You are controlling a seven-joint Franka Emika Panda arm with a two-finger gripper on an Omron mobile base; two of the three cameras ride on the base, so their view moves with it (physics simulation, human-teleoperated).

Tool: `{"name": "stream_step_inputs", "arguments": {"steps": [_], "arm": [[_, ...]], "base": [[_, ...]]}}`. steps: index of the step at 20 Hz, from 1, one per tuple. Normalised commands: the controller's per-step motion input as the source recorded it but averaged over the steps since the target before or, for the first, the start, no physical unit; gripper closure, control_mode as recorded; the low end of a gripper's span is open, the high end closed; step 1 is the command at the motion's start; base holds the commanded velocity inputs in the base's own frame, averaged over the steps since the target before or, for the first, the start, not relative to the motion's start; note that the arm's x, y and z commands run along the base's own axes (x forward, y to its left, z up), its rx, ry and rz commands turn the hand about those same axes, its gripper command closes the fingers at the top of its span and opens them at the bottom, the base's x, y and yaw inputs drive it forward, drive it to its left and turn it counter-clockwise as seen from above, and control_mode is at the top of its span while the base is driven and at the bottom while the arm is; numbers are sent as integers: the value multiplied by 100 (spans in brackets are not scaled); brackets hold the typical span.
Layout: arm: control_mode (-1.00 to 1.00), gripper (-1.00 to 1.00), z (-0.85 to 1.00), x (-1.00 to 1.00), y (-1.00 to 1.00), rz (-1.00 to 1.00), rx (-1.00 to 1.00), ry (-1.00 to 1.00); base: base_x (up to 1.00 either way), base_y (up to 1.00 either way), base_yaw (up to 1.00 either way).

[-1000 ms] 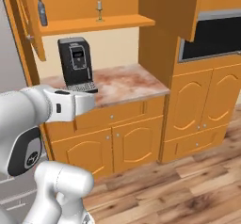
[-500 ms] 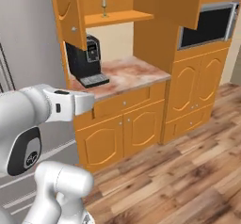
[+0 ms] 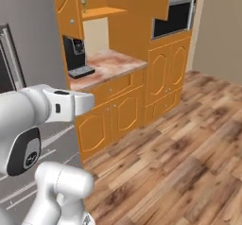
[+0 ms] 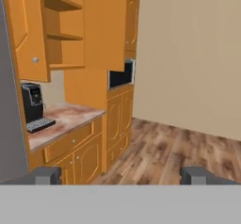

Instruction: Pick the candle and candle from the dining table and place them in the open cabinet. Close the cabinet after placing the objects.

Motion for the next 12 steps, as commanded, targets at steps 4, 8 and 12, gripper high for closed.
{"name": "stream_step_inputs", "arguments": {"steps": [4, 8, 12], "arm": [[100, -100, 0, 0, 0, 0, 0, 0], [100, -100, 0, 0, 0, 0, 0, 0], [100, -100, 0, 0, 0, 0, 0, 0]], "base": [[-86, -15, -41], [-87, -21, -41], [-90, -19, -41]]}}
